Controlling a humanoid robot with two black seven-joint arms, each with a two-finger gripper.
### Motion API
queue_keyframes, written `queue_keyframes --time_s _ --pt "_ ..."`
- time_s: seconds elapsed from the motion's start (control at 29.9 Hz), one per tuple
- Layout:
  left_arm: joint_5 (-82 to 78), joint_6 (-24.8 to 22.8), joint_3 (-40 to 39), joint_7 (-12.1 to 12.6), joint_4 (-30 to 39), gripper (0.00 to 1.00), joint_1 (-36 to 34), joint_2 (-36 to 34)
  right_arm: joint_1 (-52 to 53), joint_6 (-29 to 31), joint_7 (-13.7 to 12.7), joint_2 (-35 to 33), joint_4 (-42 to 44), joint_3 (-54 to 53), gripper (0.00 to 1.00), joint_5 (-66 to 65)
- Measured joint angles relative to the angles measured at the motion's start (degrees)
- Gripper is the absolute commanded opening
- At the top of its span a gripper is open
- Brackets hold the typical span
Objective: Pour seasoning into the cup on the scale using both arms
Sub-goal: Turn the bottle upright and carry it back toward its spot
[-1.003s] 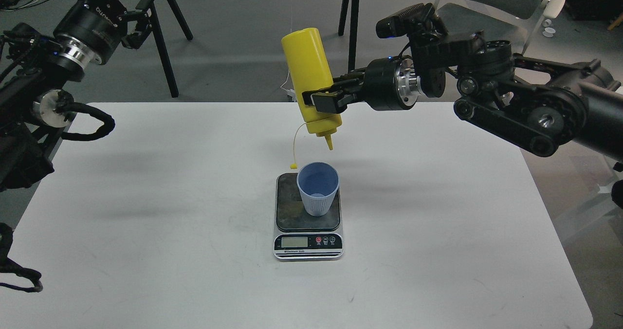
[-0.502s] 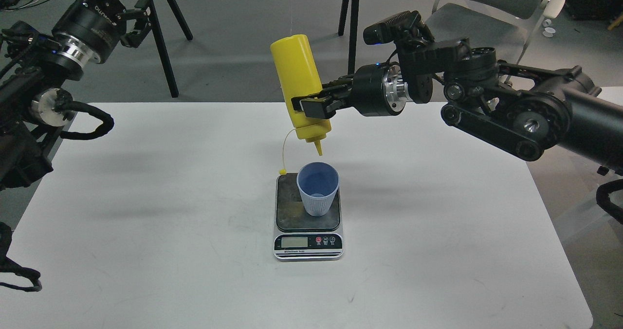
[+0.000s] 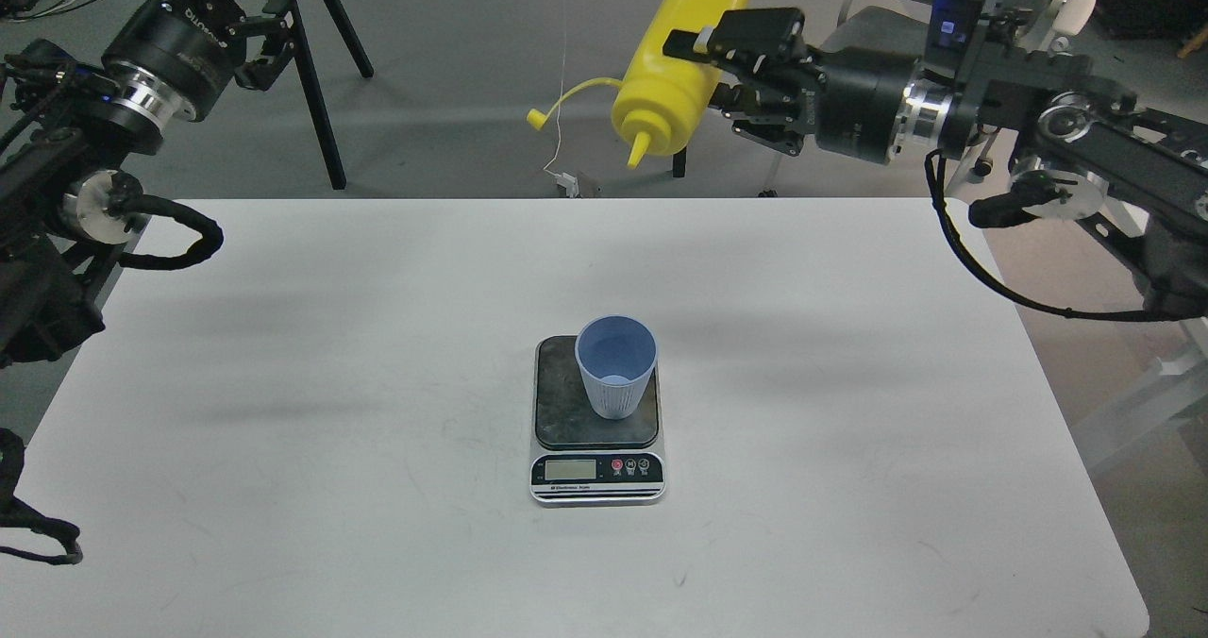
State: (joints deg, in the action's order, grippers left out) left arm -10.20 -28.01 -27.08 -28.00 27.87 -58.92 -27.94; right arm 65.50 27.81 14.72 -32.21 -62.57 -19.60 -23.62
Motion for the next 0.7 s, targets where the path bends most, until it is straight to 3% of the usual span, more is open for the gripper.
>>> queue_keyframes --time_s 0.13,0.27,0.4,0.57,0.7 --pt "0.00 0.00 0.03 0.00 0.00 0.94 -0.04 0.01 -8.90 0.15 0.27 -1.07 -0.35 -4.00 0.57 24.15" --pt "0.00 0.01 0.16 0.00 -0.01 0.94 -0.13 0.10 -18.05 0.16 0.79 -0.81 -1.13 -9.66 0.57 37.61" --pt "-0.02 0.01 0.45 0.00 -0.01 0.94 -0.14 0.39 -26.59 0.16 2.70 -0.19 -4.60 -15.65 0.57 44.66" --pt "-0.08 0.00 0.85 0.00 -0.01 0.94 -0.14 0.61 -37.63 0.18 8.70 -0.05 -12.55 -23.30 0.57 46.42" --pt "-0.16 0.01 0.89 0.00 -0.01 0.94 -0.14 0.54 -47.00 0.20 11.15 0.50 -18.61 -29.79 0.57 46.47"
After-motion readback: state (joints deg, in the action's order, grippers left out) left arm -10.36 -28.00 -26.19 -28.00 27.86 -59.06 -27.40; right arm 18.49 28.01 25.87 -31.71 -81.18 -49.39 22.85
